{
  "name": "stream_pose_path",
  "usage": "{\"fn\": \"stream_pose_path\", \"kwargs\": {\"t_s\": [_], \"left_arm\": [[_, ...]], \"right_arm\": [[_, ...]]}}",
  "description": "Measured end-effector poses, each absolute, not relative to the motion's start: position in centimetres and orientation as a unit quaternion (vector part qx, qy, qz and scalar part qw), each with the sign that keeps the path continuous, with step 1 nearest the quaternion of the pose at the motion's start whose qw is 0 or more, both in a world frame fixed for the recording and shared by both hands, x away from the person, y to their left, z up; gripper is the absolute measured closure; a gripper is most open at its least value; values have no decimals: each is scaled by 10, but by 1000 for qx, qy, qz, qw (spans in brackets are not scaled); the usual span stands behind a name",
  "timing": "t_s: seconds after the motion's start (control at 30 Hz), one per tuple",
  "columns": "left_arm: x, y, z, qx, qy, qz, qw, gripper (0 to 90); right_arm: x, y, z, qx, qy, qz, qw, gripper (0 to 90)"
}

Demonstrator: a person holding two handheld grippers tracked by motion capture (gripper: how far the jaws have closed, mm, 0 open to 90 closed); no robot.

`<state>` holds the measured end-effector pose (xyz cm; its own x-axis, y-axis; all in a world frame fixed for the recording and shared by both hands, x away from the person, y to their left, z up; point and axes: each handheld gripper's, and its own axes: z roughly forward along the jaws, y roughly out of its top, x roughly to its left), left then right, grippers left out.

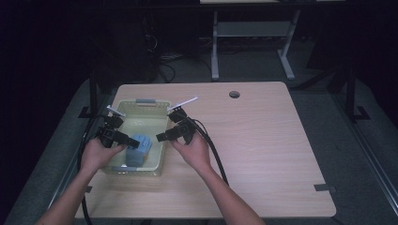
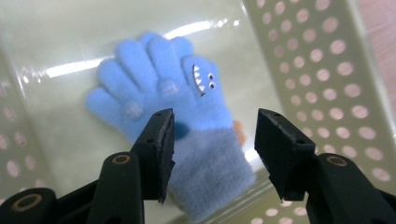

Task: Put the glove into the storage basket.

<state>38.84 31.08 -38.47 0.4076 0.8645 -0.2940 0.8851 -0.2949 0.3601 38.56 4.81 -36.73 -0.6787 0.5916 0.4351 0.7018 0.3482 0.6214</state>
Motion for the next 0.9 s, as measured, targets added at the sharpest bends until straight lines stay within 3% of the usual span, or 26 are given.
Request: {"fn": "stream_pose_path", "kwargs": {"t_s": [0.53, 0.9], "left_arm": [[382, 293, -361, 800, 519, -14, 302, 389], [380, 272, -349, 809, 497, -7, 314, 308]], "right_arm": [[385, 12, -361, -417, -813, -404, 42, 416], [383, -18, -356, -433, -807, -401, 24, 363]]}}
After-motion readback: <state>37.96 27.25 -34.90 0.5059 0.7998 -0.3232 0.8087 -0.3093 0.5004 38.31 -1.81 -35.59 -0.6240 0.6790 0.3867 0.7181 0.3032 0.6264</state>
